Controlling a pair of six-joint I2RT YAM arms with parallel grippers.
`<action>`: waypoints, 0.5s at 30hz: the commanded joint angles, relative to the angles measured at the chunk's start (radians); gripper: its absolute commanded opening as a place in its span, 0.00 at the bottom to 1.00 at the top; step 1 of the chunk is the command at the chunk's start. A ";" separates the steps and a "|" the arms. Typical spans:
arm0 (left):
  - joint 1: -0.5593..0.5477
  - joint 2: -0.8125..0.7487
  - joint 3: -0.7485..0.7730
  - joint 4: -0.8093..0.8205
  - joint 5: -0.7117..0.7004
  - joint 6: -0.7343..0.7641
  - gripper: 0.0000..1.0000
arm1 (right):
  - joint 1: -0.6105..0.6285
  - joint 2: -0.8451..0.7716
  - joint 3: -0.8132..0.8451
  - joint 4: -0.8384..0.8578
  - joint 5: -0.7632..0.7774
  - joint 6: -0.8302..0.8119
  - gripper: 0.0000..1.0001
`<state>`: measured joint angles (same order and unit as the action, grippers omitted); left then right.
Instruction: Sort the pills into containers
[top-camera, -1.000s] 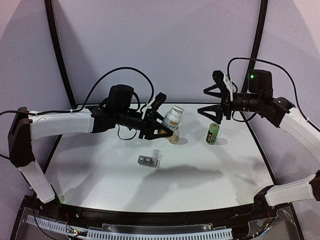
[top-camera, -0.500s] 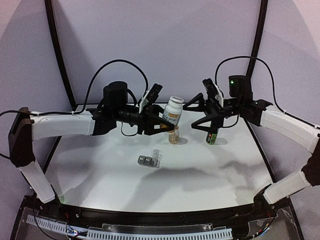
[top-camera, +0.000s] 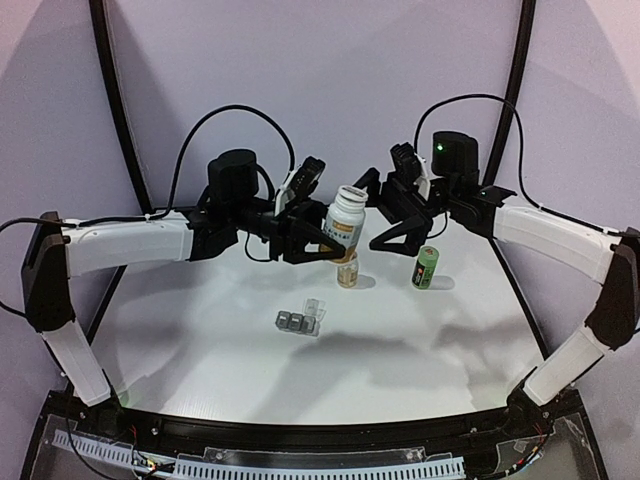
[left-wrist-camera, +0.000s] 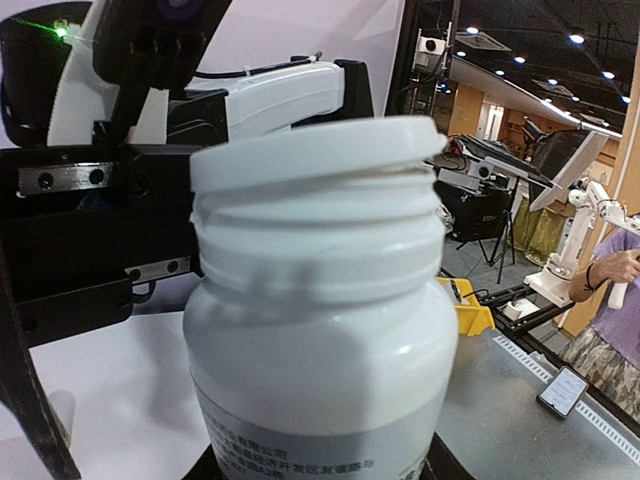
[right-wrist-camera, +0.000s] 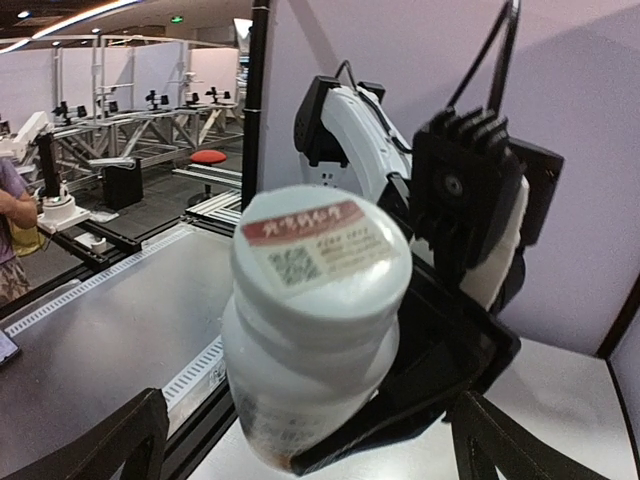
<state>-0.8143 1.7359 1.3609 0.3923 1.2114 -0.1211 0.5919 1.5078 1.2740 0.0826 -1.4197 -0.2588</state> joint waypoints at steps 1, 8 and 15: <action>0.003 -0.003 0.033 0.023 0.054 -0.008 0.01 | 0.038 0.033 0.061 0.053 -0.060 0.006 0.99; 0.003 -0.004 0.032 0.051 0.067 -0.020 0.01 | 0.072 0.074 0.104 0.012 -0.073 -0.009 0.98; 0.003 0.000 0.029 0.124 0.076 -0.063 0.01 | 0.097 0.095 0.124 -0.067 -0.054 -0.063 0.97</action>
<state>-0.8143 1.7365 1.3609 0.4330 1.2659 -0.1575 0.6661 1.5830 1.3695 0.0630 -1.4704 -0.2857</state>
